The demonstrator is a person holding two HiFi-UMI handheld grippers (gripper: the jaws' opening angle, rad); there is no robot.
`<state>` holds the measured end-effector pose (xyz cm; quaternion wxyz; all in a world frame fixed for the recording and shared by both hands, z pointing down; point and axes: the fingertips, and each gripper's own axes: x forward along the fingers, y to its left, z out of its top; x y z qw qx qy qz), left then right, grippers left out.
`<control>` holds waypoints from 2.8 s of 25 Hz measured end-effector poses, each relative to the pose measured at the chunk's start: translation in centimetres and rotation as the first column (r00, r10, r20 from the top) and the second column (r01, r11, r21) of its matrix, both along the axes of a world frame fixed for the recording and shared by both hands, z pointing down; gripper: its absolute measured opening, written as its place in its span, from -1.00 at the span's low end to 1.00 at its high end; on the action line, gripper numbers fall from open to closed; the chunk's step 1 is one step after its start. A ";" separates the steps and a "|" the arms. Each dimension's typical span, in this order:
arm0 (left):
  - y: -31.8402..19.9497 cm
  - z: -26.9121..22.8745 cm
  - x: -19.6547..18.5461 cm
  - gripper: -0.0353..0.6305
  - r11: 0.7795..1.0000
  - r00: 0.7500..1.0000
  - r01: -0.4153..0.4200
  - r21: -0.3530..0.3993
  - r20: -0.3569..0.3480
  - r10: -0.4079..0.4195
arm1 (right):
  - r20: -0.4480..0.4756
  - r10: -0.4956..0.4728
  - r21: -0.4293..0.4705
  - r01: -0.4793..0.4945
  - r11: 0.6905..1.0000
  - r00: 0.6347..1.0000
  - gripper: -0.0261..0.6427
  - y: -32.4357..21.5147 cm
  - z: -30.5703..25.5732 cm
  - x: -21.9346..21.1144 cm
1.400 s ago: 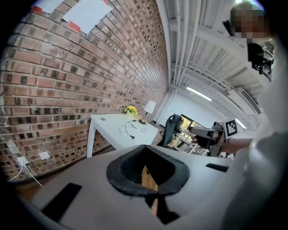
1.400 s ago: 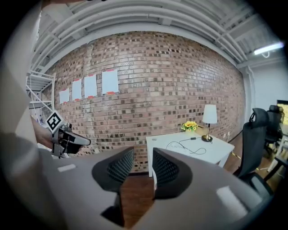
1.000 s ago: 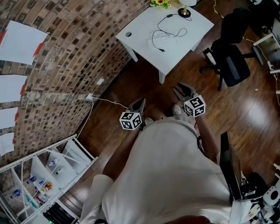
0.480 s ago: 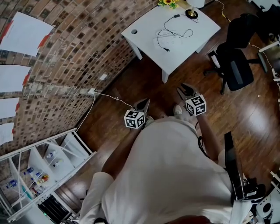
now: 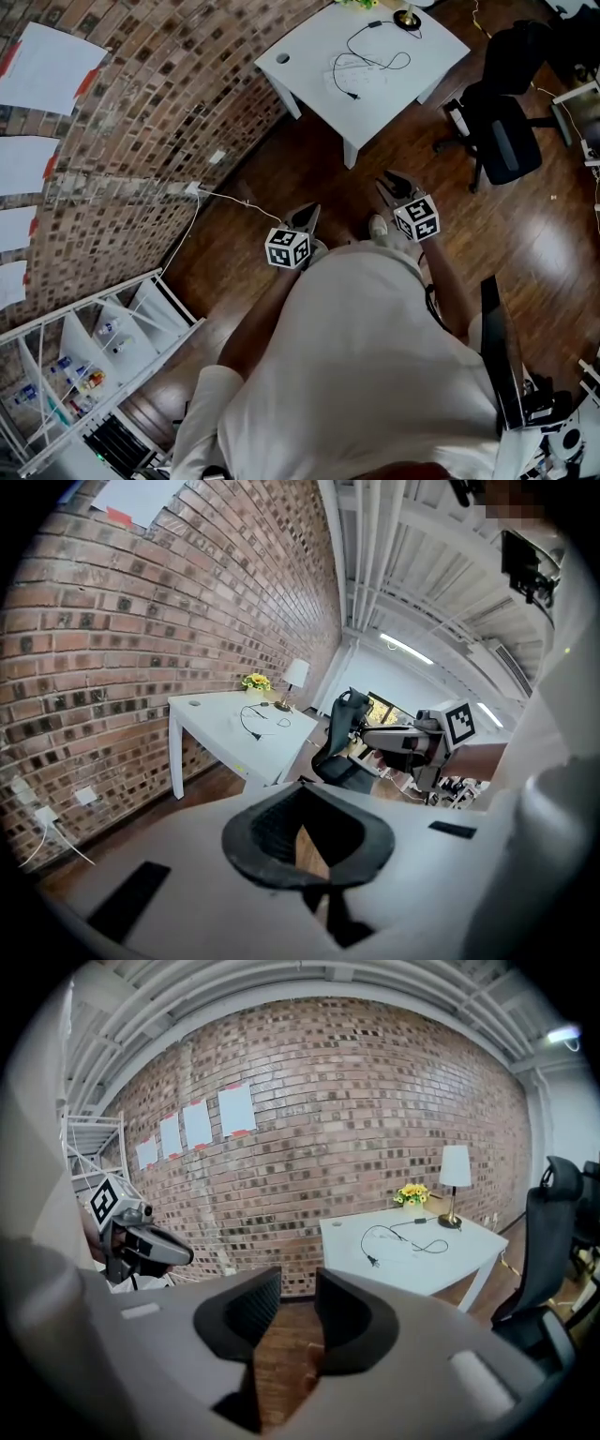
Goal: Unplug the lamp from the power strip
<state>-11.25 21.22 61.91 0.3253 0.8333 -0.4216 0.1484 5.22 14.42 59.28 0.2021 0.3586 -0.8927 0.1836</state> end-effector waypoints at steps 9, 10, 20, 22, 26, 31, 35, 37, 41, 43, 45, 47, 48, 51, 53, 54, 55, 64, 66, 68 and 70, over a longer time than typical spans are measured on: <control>0.5 0.1 0.4 -0.89 1.000 1.000 0.003 -0.004 -0.004 -0.003 | -0.010 0.011 0.018 -0.011 1.000 1.000 -0.66 -0.2 -0.7 0.7; 0.6 0.1 0.4 -0.89 1.000 1.000 0.004 -0.006 -0.003 -0.004 | -0.011 0.012 0.021 -0.012 1.000 1.000 -0.66 -0.2 -0.7 0.8; 0.8 0.4 0.4 -0.89 1.000 1.000 0.003 -0.012 0.009 -0.003 | -0.024 0.015 0.048 -0.014 0.999 1.000 -0.67 -0.3 -0.8 0.8; 0.9 0.5 0.4 -0.89 1.000 1.000 0.002 -0.016 0.012 -0.002 | -0.026 0.016 0.047 -0.014 0.999 1.000 -0.67 -0.3 -0.8 0.9; 1.1 0.6 0.5 -0.89 1.000 1.000 -0.003 -0.022 0.011 0.004 | -0.033 0.019 0.038 -0.018 0.999 0.999 -0.67 -0.1 -0.6 1.2; 0.7 0.5 -0.1 -0.89 1.000 1.000 0.009 -0.015 0.014 -0.009 | -0.038 -0.005 0.026 0.006 1.000 0.999 -0.67 -0.2 -0.3 0.4; 1.1 0.8 0.7 -0.89 1.000 1.000 0.008 -0.021 0.018 -0.007 | -0.044 -0.016 0.019 0.017 1.000 0.999 -0.67 0.0 0.1 0.9; 1.2 0.8 1.0 -0.89 1.000 1.000 0.003 -0.021 0.020 -0.002 | -0.049 -0.017 0.017 0.018 1.000 0.999 -0.67 0.1 0.2 1.1; 1.2 0.6 1.3 -0.89 1.000 1.000 -0.007 -0.021 0.024 0.007 | -0.053 -0.013 0.012 0.013 1.000 0.999 -0.67 0.4 0.3 1.3; 1.2 0.6 1.5 -0.89 1.000 1.000 -0.012 -0.023 0.027 0.012 | -0.050 -0.007 0.012 0.008 1.000 0.999 -0.67 0.4 0.3 1.6; 1.2 0.6 1.8 -0.89 1.000 0.999 -0.015 -0.023 0.031 0.016 | -0.047 -0.003 0.009 0.004 1.000 0.999 -0.67 0.4 0.5 2.0; 1.2 0.7 2.0 -0.89 1.000 0.999 -0.019 -0.024 0.035 0.019 | -0.062 -0.006 0.008 0.006 1.000 0.998 -0.69 0.6 0.7 2.3; 1.2 0.7 2.1 -0.89 0.999 0.999 -0.020 -0.025 0.036 0.021 | -0.077 -0.010 0.009 0.011 1.000 0.997 -0.78 0.6 0.8 2.4; 1.2 0.8 2.4 -0.89 0.999 0.999 -0.022 -0.030 0.038 0.023 | -0.103 -0.024 0.013 0.026 1.000 0.994 -0.83 0.9 1.1 2.7; 1.3 0.9 2.9 -0.89 0.999 0.999 -0.026 -0.032 0.038 0.027 | -0.102 -0.030 0.012 0.032 0.999 0.994 -0.83 1.0 1.1 2.9; 1.3 0.9 3.2 -0.89 0.999 0.999 -0.028 -0.033 0.038 0.030 | -0.102 -0.032 0.012 0.033 0.999 0.994 -0.83 1.0 1.1 3.0; 1.3 0.9 3.4 -0.89 0.999 0.999 -0.030 -0.033 0.038 0.031 | -0.102 -0.033 0.013 0.035 0.999 0.994 -0.83 0.9 1.1 3.2; 0.4 1.3 6.2 -0.89 0.999 0.999 -0.033 -0.040 0.032 0.035 | -0.120 -0.050 0.016 0.053 0.998 0.991 -0.87 0.2 1.4 5.6; 0.0 1.4 7.1 -0.89 0.999 0.999 -0.037 -0.038 0.030 0.038 | -0.122 -0.063 0.019 0.066 0.998 0.991 -0.87 0.1 1.4 6.3; -0.3 1.5 8.0 -0.89 0.999 0.999 -0.041 -0.034 0.027 0.042 | -0.125 -0.075 0.021 0.078 0.997 0.989 -0.87 0.0 1.4 6.9; -0.4 1.6 9.0 -0.89 0.999 0.999 -0.043 -0.033 0.027 0.044 | -0.127 -0.082 0.020 0.085 0.996 0.989 -0.87 -0.1 1.6 7.7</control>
